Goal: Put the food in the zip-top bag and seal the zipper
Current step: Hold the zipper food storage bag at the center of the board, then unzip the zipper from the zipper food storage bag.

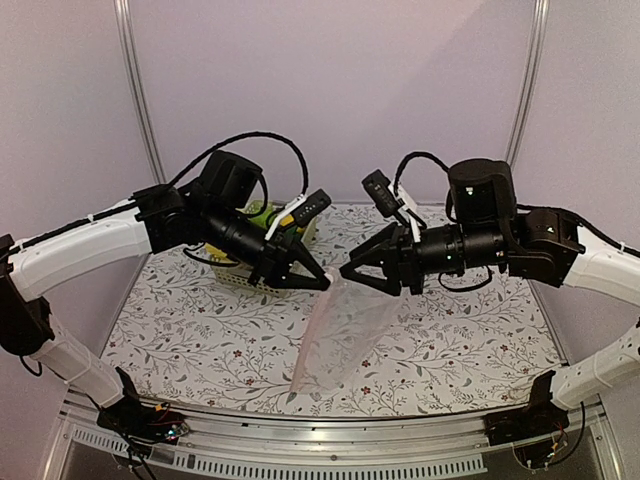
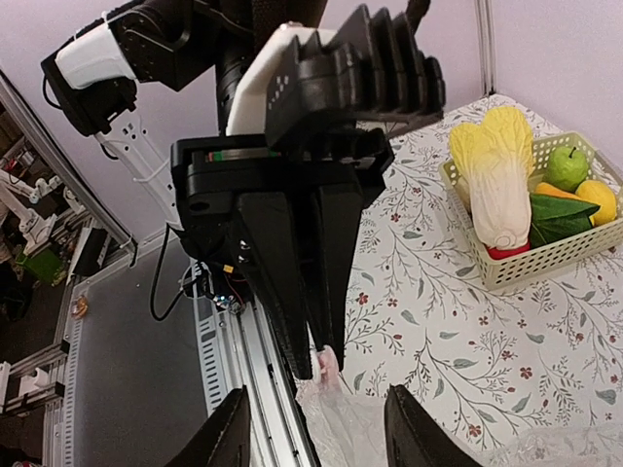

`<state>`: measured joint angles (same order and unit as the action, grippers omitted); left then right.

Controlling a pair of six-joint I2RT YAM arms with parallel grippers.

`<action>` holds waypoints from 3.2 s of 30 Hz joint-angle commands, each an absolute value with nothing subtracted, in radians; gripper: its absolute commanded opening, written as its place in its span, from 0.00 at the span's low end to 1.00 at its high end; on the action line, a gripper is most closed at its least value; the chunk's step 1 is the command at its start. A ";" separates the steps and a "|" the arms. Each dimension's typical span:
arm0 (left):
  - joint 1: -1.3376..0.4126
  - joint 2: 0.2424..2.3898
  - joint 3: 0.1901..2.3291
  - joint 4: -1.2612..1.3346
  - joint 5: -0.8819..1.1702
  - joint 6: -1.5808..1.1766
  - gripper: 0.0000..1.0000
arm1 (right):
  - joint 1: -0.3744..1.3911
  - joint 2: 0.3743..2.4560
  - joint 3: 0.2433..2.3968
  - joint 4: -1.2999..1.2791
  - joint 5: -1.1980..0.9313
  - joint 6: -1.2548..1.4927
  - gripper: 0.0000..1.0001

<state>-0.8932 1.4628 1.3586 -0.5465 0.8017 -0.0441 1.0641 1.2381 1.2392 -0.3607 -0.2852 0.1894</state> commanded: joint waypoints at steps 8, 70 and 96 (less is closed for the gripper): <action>-0.922 1.462 1.365 -0.578 0.872 -0.004 0.00 | 1.061 1.311 1.290 -0.398 -0.382 0.153 0.34; -0.927 1.480 1.368 -0.590 0.826 -0.002 0.00 | 1.062 1.254 1.242 -0.309 0.133 0.137 0.00; -0.928 1.480 1.370 -0.598 0.827 -0.002 0.00 | 0.958 1.309 1.296 -0.345 0.307 0.282 0.00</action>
